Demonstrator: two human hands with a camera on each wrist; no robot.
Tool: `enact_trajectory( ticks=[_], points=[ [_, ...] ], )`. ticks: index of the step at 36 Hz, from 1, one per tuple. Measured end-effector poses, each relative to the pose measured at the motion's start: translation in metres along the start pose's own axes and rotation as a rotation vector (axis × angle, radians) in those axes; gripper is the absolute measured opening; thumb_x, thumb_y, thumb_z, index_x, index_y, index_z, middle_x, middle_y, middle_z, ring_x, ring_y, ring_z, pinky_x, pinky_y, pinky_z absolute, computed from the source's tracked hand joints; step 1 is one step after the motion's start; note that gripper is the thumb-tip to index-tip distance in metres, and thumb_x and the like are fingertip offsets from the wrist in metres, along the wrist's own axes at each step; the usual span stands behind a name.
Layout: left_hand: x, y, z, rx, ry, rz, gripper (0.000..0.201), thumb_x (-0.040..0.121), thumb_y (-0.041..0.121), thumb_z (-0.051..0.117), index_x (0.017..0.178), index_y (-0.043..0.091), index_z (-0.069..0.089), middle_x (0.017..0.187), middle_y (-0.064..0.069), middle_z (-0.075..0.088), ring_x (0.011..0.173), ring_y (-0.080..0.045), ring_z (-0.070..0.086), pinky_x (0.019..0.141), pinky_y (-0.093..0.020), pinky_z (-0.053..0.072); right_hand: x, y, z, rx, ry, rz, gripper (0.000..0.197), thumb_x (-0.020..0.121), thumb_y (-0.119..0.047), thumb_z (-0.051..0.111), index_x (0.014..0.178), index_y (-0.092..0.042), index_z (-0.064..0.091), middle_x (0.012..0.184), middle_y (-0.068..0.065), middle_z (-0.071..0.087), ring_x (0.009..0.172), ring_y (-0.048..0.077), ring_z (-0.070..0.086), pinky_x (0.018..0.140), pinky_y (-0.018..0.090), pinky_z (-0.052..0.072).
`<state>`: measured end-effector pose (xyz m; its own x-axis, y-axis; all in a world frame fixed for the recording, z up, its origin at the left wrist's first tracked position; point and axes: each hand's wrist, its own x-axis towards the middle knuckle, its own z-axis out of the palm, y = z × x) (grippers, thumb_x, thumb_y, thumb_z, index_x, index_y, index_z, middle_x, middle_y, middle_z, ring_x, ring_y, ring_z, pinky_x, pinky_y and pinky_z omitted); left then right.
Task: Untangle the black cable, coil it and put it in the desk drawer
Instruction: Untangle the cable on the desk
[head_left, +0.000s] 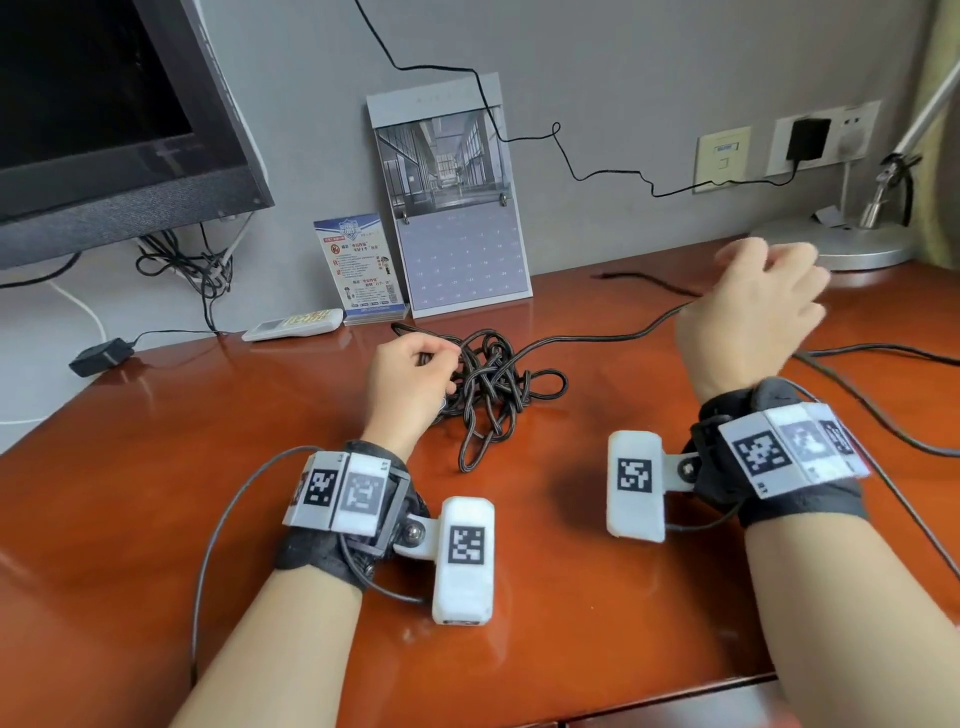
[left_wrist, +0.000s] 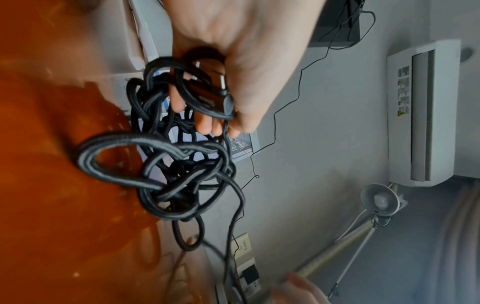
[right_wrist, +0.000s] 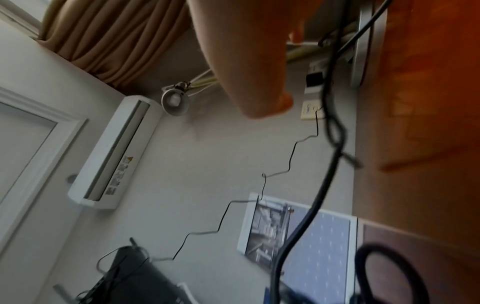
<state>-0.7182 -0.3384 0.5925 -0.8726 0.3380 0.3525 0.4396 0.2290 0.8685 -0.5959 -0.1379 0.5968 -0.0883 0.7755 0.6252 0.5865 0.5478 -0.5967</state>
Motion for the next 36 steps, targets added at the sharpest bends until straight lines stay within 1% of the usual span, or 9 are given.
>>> enact_trajectory(
  ticks=[3, 6, 8, 10, 14, 22, 26, 30, 36],
  points=[
    [-0.001, 0.001, 0.000, 0.003, 0.000, -0.011, 0.018, 0.088, 0.009, 0.052, 0.081, 0.019, 0.065, 0.079, 0.002, 0.067, 0.045, 0.003, 0.057, 0.035, -0.012, 0.032, -0.007, -0.007, 0.010, 0.212, -0.235, -0.116, 0.040, 0.075, -0.005, 0.052, 0.115, -0.006, 0.056, 0.122, 0.021, 0.045, 0.114, 0.039, 0.039, 0.087, 0.033, 0.029],
    [-0.001, 0.002, 0.000, 0.002, 0.002, -0.020, 0.019, 0.089, 0.009, 0.052, 0.080, 0.020, 0.065, 0.079, 0.002, 0.067, 0.043, 0.002, 0.057, 0.034, -0.012, 0.031, -0.019, -0.018, 0.016, 0.296, -0.515, -0.378, 0.033, 0.084, -0.012, 0.056, 0.116, -0.019, 0.062, 0.123, 0.009, 0.053, 0.119, 0.031, 0.039, 0.087, 0.024, 0.023],
    [-0.002, 0.003, 0.000, -0.002, 0.002, -0.025, 0.018, 0.088, 0.009, 0.053, 0.080, 0.020, 0.065, 0.078, 0.002, 0.067, 0.042, 0.001, 0.056, 0.035, -0.012, 0.031, -0.026, -0.024, 0.016, 0.257, -0.640, -0.504, 0.030, 0.089, -0.018, 0.055, 0.118, -0.023, 0.064, 0.122, 0.002, 0.057, 0.120, 0.026, 0.043, 0.101, 0.034, 0.028],
    [-0.002, 0.003, 0.000, -0.003, 0.002, -0.028, 0.018, 0.088, 0.009, 0.053, 0.081, 0.019, 0.066, 0.078, 0.001, 0.067, 0.041, 0.000, 0.055, 0.036, -0.013, 0.032, -0.029, -0.026, 0.013, 0.243, -0.733, -0.517, 0.027, 0.091, -0.021, 0.054, 0.116, -0.024, 0.064, 0.119, 0.000, 0.061, 0.116, 0.023, 0.051, 0.106, 0.044, 0.031],
    [-0.001, 0.003, -0.001, -0.028, -0.003, -0.051, 0.018, 0.088, 0.006, 0.052, 0.083, 0.015, 0.067, 0.076, 0.002, 0.066, 0.036, 0.000, 0.049, 0.036, -0.013, 0.034, -0.029, -0.024, 0.009, 0.335, -0.728, -0.524, 0.009, 0.089, -0.016, 0.057, 0.089, -0.022, 0.063, 0.093, 0.001, 0.063, 0.087, 0.020, 0.058, 0.082, 0.035, 0.048],
    [-0.002, 0.006, 0.002, -0.079, -0.048, -0.085, 0.023, 0.088, 0.002, 0.051, 0.076, 0.016, 0.065, 0.077, 0.001, 0.065, 0.035, -0.002, 0.046, 0.050, -0.025, 0.042, -0.033, -0.033, 0.010, 0.503, -0.648, -0.594, 0.020, 0.085, -0.005, 0.063, 0.074, -0.019, 0.056, 0.073, -0.015, 0.043, 0.065, 0.000, 0.044, 0.061, 0.010, 0.033],
    [-0.003, 0.006, 0.002, -0.092, -0.057, -0.090, 0.024, 0.089, 0.003, 0.052, 0.076, 0.018, 0.065, 0.078, 0.000, 0.065, 0.036, -0.003, 0.047, 0.052, -0.023, 0.044, -0.035, -0.037, 0.009, 0.441, -0.635, -0.631, 0.021, 0.084, -0.005, 0.064, 0.073, -0.021, 0.055, 0.074, -0.017, 0.042, 0.069, 0.010, 0.045, 0.067, 0.027, 0.039],
    [-0.003, 0.005, 0.001, -0.075, -0.058, -0.081, 0.024, 0.089, 0.004, 0.051, 0.075, 0.018, 0.064, 0.076, 0.001, 0.064, 0.035, -0.003, 0.048, 0.043, -0.015, 0.039, -0.036, -0.040, 0.009, 0.333, -0.663, -0.682, 0.020, 0.086, -0.009, 0.061, 0.073, -0.023, 0.053, 0.074, -0.017, 0.041, 0.073, 0.010, 0.043, 0.065, 0.025, 0.031],
    [-0.003, 0.005, 0.001, 0.024, -0.100, -0.027, 0.029, 0.089, 0.003, 0.047, 0.073, 0.020, 0.064, 0.077, 0.006, 0.063, 0.040, -0.003, 0.050, 0.056, -0.027, 0.040, -0.038, -0.041, 0.010, 0.355, -0.680, -0.676, 0.020, 0.087, -0.010, 0.060, 0.075, -0.025, 0.055, 0.077, -0.016, 0.044, 0.073, 0.007, 0.042, 0.065, 0.024, 0.031]
  ],
)
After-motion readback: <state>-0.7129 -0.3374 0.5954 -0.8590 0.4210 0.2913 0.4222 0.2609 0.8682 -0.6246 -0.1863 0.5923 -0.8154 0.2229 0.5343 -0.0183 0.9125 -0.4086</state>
